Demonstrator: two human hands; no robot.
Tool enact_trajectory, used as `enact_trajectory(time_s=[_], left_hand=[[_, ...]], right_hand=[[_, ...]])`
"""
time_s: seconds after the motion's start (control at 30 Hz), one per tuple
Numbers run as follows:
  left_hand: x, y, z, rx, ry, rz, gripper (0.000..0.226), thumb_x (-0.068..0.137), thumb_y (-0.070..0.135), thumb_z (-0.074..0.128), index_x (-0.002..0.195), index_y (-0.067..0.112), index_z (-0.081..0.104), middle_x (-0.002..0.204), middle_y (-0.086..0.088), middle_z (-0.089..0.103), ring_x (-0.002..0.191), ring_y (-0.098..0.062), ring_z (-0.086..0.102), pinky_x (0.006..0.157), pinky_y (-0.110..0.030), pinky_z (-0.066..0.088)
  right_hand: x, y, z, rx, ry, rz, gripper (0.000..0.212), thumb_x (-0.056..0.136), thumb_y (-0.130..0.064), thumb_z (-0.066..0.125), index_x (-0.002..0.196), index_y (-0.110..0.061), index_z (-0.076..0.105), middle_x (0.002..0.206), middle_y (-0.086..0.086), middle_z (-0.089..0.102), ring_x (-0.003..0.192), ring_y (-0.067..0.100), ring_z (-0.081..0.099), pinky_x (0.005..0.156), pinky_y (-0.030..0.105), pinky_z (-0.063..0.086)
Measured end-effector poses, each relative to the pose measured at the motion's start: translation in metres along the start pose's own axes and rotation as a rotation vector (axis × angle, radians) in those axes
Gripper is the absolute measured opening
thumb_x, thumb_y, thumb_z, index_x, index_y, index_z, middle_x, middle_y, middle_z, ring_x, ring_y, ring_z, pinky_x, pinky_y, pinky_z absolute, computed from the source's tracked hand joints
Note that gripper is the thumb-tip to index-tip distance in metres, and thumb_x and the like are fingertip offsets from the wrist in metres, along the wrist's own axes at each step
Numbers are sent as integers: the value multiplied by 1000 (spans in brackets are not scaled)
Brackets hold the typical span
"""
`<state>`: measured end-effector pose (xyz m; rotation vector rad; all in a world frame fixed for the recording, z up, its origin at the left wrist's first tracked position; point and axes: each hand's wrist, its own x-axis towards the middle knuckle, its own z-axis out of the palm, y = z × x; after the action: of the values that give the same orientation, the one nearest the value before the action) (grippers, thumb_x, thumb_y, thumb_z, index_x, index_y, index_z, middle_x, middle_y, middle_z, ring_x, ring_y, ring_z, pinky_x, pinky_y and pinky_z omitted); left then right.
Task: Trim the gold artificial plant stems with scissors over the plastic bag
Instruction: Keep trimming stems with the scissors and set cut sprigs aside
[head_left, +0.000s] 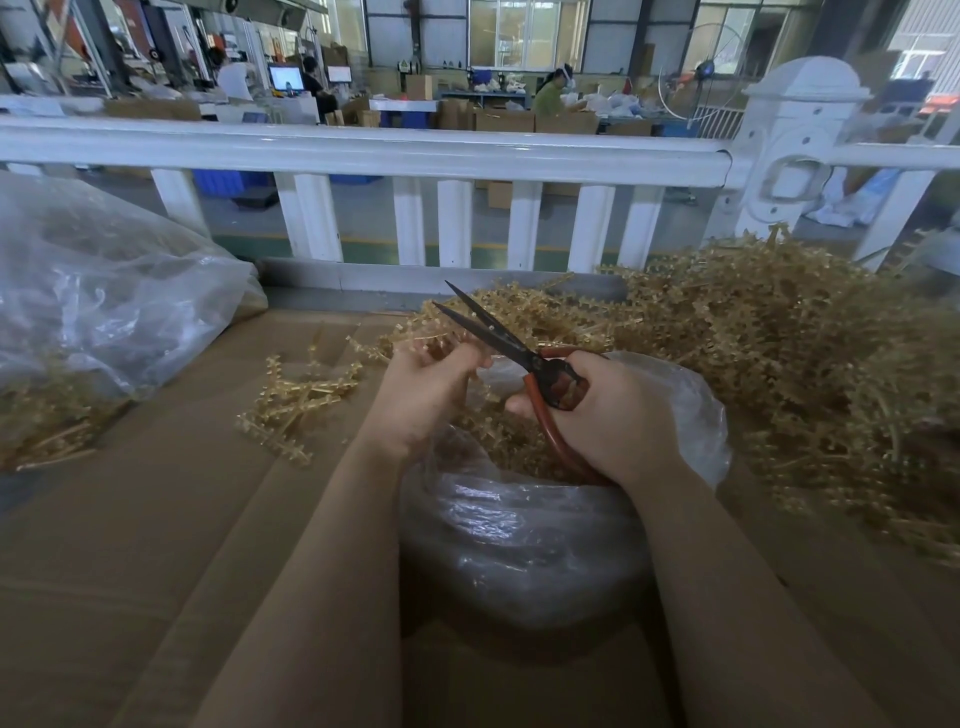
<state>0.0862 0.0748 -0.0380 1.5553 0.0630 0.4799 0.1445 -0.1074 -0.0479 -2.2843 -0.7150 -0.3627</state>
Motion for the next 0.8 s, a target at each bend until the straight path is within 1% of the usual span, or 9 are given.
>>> enact_trajectory(time_s=[0.07,0.1,0.2,0.33,0.43,0.57,0.63,0.7,0.8], left_hand=[[0,1,0,-138,-2,10,5,78,17,70,79,13,73,80,-8,72,77,-18,69,64,-27,53],[0,1,-1,-181,2,33,8,82,14,70,88,11,73,83,-4,74,82,-14,71,65,-23,55],[1,0,-5,-152,3,116,9,89,8,69,98,5,70,87,-2,74,86,-14,70,79,-22,54],[0,4,-7,-137,11,129,8,86,18,72,88,11,70,73,1,67,73,-13,63,81,-31,51],[0,6,-9,-94,42,118,10,84,22,70,74,23,72,63,1,61,60,-12,55,60,-25,48],[1,7,-10,-30,72,136,22,78,18,65,59,27,70,54,5,53,57,-11,47,59,-21,43],[1,9,-11,-4,55,147,18,73,20,65,57,28,70,53,6,50,58,-10,45,60,-21,42],[1,8,-12,10,46,151,14,73,18,65,62,23,72,53,5,48,57,-11,44,58,-20,41],[1,7,-14,25,29,165,18,78,13,65,78,-6,65,54,5,48,57,-10,43,57,-19,41]], right_hand=[[0,-1,-1,41,3,19,53,61,-89,56,89,-44,61,74,-28,63,75,-9,58,62,12,41],[0,-1,-2,55,1,26,47,61,-88,58,88,-49,59,72,-31,62,74,-12,57,60,11,38],[1,-2,-2,69,-11,31,42,60,-88,58,80,-52,57,72,-31,63,72,-11,58,59,12,38],[1,-2,-3,43,-19,31,47,58,-92,52,78,-50,57,72,-30,64,69,-8,58,56,13,37],[1,-1,-2,3,-16,20,57,58,-93,50,79,-41,62,68,-20,64,64,-4,57,53,17,37],[-1,-2,-4,-29,-20,-9,47,59,-91,52,69,-45,52,77,-44,56,65,-9,56,50,11,29],[-1,-2,-4,-57,-9,-36,48,60,-92,50,69,-45,50,69,-33,59,68,-12,55,46,12,31],[-1,-1,-4,-74,-1,-54,49,62,-92,49,73,-44,52,60,-23,55,65,-11,54,47,11,32],[-1,-1,-4,-57,-15,-68,44,64,-89,52,77,-48,52,63,-24,55,74,-15,54,53,10,37]])
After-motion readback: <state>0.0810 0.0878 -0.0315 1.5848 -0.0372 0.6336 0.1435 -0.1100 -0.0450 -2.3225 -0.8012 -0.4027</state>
